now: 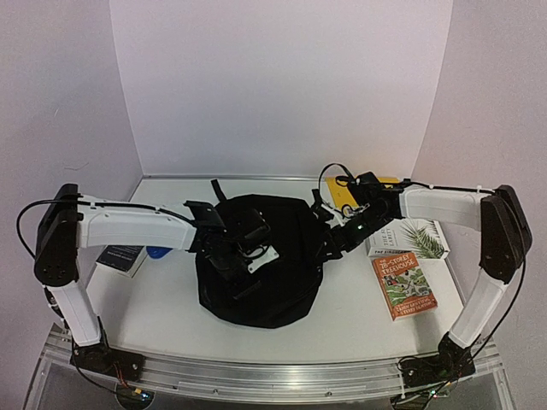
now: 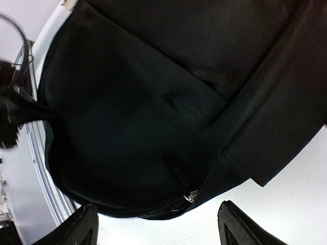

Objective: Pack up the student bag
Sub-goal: Adjust the student bag at the center of the board.

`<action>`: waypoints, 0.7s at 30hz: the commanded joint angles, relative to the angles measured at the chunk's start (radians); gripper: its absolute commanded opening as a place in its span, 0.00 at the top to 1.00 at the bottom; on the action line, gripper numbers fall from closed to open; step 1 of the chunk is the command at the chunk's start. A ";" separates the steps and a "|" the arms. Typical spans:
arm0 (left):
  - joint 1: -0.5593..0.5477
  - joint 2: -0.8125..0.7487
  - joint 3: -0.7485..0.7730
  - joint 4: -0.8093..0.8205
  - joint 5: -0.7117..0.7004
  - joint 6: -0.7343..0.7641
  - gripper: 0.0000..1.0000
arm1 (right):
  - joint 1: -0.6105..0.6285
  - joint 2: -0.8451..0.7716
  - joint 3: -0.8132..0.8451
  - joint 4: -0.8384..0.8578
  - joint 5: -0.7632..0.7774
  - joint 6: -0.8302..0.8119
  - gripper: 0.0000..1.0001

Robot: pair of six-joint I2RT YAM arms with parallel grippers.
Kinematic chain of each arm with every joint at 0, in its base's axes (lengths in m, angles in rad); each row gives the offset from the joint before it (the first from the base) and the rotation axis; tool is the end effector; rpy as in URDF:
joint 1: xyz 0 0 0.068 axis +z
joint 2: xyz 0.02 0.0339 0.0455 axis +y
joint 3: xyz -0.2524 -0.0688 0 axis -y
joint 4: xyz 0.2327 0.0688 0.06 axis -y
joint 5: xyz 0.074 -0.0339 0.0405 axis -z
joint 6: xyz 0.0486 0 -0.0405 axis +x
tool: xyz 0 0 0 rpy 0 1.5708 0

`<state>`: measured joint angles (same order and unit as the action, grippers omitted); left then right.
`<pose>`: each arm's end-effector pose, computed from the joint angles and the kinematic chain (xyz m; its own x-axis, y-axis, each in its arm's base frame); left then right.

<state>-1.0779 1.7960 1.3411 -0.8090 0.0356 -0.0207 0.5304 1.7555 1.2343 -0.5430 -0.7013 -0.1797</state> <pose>0.1635 -0.3081 0.1943 -0.4693 0.8300 -0.3013 0.8760 0.4807 -0.0402 0.2877 0.2051 0.2006 -0.6248 -0.5247 -0.5782 -0.7808 0.4135 0.4684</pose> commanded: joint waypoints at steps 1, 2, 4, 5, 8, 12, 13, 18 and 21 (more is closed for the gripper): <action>0.062 -0.120 0.002 0.073 0.058 -0.046 1.00 | -0.003 -0.089 -0.001 -0.003 -0.033 -0.168 0.21; 0.072 -0.130 -0.003 0.082 0.067 -0.053 1.00 | -0.002 -0.099 -0.005 -0.003 -0.042 -0.199 0.22; 0.086 -0.138 -0.006 0.095 0.083 -0.066 1.00 | 0.005 -0.121 -0.014 -0.003 -0.051 -0.268 0.27; 0.092 -0.138 -0.007 0.095 0.092 -0.076 0.99 | 0.013 -0.134 -0.020 -0.003 -0.057 -0.313 0.30; 0.104 -0.138 -0.012 0.094 0.106 -0.110 0.87 | 0.043 -0.177 -0.057 -0.011 -0.073 -0.462 0.37; 0.123 -0.152 -0.034 0.108 0.121 -0.165 0.72 | 0.113 -0.212 -0.102 -0.019 -0.043 -0.626 0.42; 0.128 -0.158 -0.041 0.114 0.123 -0.182 0.70 | 0.126 -0.211 -0.106 -0.019 -0.029 -0.655 0.43; 0.158 -0.205 -0.099 0.155 0.126 -0.250 0.56 | 0.183 -0.171 -0.112 -0.015 0.018 -0.747 0.48; 0.172 -0.228 -0.126 0.171 0.123 -0.277 0.52 | 0.201 -0.136 -0.111 -0.012 0.040 -0.781 0.50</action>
<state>-0.9254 1.6432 1.2409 -0.6953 0.1513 -0.2330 0.7142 1.5796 1.1252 -0.5560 -0.7053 -0.8510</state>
